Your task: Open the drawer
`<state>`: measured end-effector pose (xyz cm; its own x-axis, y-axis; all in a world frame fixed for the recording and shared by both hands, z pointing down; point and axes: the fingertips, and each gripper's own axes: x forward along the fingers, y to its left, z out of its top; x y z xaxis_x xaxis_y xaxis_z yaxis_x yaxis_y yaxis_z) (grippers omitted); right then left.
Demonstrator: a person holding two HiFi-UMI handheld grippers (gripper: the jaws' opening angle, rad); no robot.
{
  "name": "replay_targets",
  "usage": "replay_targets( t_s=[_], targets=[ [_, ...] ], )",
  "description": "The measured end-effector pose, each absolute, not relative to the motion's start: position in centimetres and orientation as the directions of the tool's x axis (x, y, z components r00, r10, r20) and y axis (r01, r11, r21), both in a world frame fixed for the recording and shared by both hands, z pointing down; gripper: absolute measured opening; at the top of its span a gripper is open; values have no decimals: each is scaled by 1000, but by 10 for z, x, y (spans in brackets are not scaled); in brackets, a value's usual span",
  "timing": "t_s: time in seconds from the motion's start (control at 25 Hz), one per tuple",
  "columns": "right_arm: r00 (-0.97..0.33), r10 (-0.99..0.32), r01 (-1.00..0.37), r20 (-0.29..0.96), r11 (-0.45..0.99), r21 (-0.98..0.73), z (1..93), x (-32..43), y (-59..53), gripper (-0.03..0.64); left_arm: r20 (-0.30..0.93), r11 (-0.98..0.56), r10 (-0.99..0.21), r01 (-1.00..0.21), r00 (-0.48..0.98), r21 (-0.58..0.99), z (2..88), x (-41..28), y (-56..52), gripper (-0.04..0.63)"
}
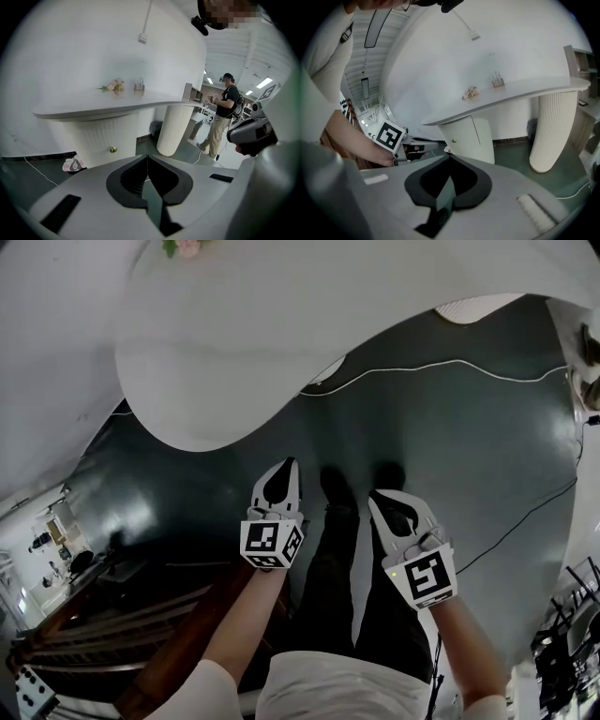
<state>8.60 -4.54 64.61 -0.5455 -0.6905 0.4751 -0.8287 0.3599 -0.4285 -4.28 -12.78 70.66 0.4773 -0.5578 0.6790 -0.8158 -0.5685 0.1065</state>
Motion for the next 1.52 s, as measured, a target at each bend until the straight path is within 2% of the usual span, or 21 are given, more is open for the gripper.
replay_targets(
  t_s=[0.44,0.56,0.92,1.24,1.48,1.52],
  targets=[
    [-527,-720,-826,450,309,-472,715,74,-69,11,698,-499,-618,-867,363,9,786,-66,-183,9],
    [-540,-710,-818,453,314,-482,728,73,-73,11,690,-461,-647,-887,325,-14,797,-72,-202,45],
    [-545,-730,-799,413,301,-521,741,67,-94,11,639,-365,-734,-927,231,-84,813,-80,-244,94],
    [-546,-726,-799,418,301,-521,746,69,-97,11,550,-247,-823,-961,142,-121,808,-81,-268,156],
    [-549,-722,-800,422,308,-514,755,66,-88,11,495,-216,-860,-968,127,-127,809,-79,-274,154],
    [-550,-719,-800,425,307,-516,758,65,-85,11,491,-219,-861,-968,130,-127,811,-77,-274,119]
  ],
)
